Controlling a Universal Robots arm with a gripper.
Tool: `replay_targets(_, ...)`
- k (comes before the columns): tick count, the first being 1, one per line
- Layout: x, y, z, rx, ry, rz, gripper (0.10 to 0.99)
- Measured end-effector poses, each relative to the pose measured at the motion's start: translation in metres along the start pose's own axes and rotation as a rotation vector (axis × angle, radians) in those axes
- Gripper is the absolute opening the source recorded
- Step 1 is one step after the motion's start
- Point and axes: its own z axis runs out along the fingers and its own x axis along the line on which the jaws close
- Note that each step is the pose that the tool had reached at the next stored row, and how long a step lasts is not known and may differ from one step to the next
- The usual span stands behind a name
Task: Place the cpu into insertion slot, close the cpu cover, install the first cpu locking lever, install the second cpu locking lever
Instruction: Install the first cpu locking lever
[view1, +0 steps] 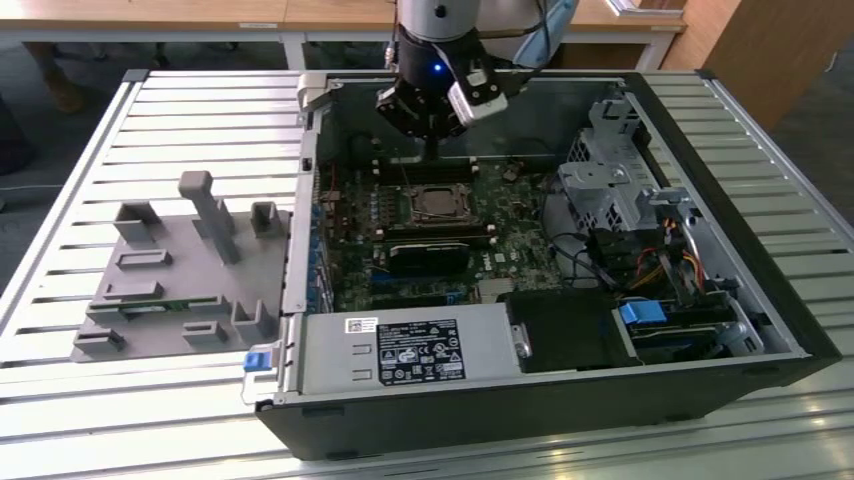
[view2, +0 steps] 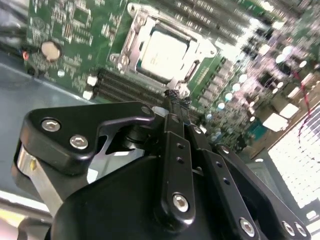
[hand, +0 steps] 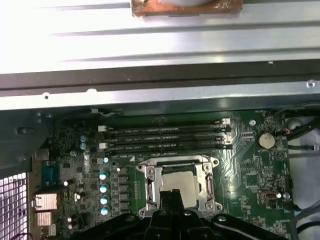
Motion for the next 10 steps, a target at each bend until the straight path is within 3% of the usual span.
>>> replay_targets(10,0.0111,-0.0026,0.0004,-0.003,-0.0014,-0.011,0.106)
